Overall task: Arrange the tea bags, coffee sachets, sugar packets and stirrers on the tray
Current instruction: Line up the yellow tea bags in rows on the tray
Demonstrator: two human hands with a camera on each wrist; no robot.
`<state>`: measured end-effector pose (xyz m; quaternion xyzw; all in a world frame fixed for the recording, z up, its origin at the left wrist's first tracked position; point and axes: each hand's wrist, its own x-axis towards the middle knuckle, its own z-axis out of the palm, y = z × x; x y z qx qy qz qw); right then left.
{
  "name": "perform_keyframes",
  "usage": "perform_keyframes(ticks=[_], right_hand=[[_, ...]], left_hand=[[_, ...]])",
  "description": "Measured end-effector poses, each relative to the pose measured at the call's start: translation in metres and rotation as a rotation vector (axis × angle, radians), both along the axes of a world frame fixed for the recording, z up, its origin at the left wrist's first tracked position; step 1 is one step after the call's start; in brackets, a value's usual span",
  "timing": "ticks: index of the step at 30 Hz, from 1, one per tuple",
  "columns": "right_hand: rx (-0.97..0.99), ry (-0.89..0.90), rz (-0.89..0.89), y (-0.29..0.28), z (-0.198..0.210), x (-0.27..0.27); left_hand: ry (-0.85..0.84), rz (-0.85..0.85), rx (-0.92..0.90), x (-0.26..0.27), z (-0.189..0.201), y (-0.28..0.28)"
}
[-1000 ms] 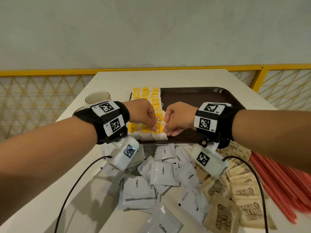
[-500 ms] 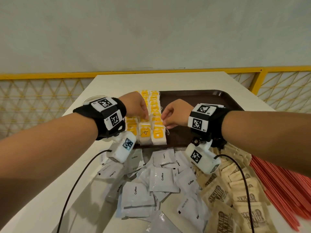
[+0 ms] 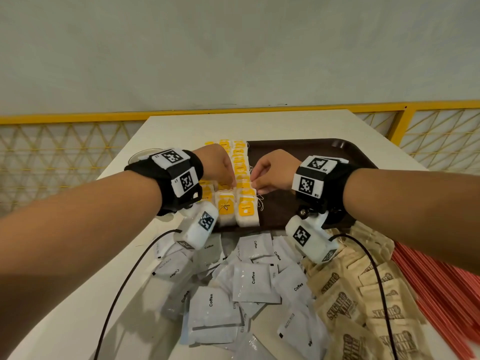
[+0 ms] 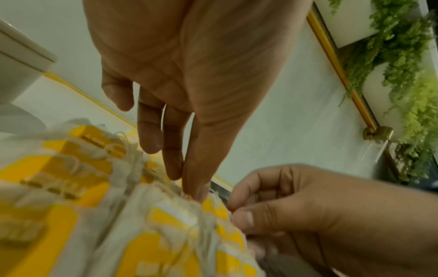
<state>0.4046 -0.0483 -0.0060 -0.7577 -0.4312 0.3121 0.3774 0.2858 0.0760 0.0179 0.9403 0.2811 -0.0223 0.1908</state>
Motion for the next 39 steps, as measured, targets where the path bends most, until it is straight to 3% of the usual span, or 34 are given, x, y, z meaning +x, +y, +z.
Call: perform_keyframes(ticks=[5, 8, 12, 17, 21, 29, 36, 39], right_hand=[[0.017, -0.036, -0.021, 0.001, 0.002, -0.003], [0.019, -0.054, -0.007, -0.006, 0.007, -0.004], [0.019, -0.102, 0.138, -0.014, 0.008, -0.013], [0.000, -0.418, 0.422, -0.013, 0.008, -0.031], [-0.110, -0.533, 0.518, -0.009, 0.003, -0.036], [-0.127, -0.536, 0.539, -0.010, 0.001, -0.036], [-0.012, -0.464, 0.353, -0.014, 0.017, -0.013], [-0.050, -0.447, 0.434, -0.018, 0.017, -0.018]], left_hand=[[0.089, -0.020, 0.060, -0.006, 0.011, 0.004], [0.228, -0.064, 0.042, -0.018, 0.018, 0.008], [0.274, -0.121, 0.044, -0.024, 0.011, 0.004], [0.236, -0.083, 0.078, -0.018, 0.006, 0.005], [0.231, -0.056, 0.124, -0.014, 0.001, 0.004], [0.222, 0.001, 0.253, -0.012, -0.003, -0.003], [0.123, 0.022, 0.126, -0.015, 0.002, 0.006], [0.188, 0.021, 0.145, -0.015, 0.002, 0.006]])
